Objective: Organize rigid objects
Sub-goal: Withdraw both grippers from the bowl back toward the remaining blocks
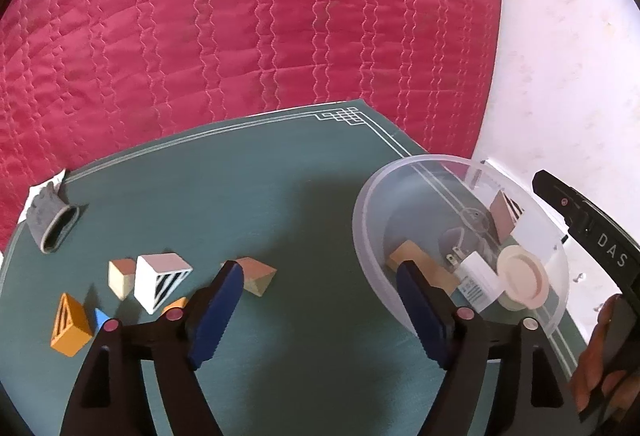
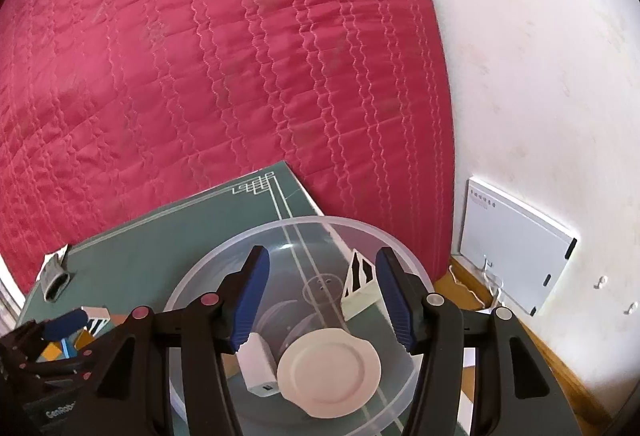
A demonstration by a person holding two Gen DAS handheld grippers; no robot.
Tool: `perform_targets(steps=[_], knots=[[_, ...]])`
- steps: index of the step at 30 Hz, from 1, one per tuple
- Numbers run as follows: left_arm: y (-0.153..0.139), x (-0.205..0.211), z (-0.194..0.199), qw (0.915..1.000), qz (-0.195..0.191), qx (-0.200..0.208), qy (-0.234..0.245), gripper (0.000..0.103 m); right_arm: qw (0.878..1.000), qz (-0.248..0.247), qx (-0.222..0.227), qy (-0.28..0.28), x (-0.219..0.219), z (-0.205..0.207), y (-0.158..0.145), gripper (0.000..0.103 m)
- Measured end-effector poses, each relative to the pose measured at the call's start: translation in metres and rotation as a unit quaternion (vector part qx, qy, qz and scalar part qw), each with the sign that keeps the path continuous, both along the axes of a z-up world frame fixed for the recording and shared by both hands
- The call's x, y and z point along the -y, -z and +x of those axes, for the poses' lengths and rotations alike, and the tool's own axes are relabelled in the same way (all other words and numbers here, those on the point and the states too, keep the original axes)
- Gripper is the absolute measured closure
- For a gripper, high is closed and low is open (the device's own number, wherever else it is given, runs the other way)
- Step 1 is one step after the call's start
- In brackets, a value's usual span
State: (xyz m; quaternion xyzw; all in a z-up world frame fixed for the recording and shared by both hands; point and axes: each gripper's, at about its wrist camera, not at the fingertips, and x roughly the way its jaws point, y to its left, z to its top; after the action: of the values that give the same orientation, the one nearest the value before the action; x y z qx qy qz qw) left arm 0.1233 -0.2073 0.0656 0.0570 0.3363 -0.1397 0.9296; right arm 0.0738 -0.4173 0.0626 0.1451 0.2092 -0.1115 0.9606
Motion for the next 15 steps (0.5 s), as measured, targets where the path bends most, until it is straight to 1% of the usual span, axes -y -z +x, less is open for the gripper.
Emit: perform_targets(steps=[6,15], knots=[[-0.002,-0.016,-0.006,0.9997,0.013,0.013,-0.019,0.016,1.0,-0.019,0.003,0.0,-0.008,-0.001,0.001,0.046],[-0.002,-0.057,-0.01,0.998,0.01,0.007,-0.062,0.015,0.999,-0.043,0.001,-0.017,-0.023,-0.002,0.004,0.046]])
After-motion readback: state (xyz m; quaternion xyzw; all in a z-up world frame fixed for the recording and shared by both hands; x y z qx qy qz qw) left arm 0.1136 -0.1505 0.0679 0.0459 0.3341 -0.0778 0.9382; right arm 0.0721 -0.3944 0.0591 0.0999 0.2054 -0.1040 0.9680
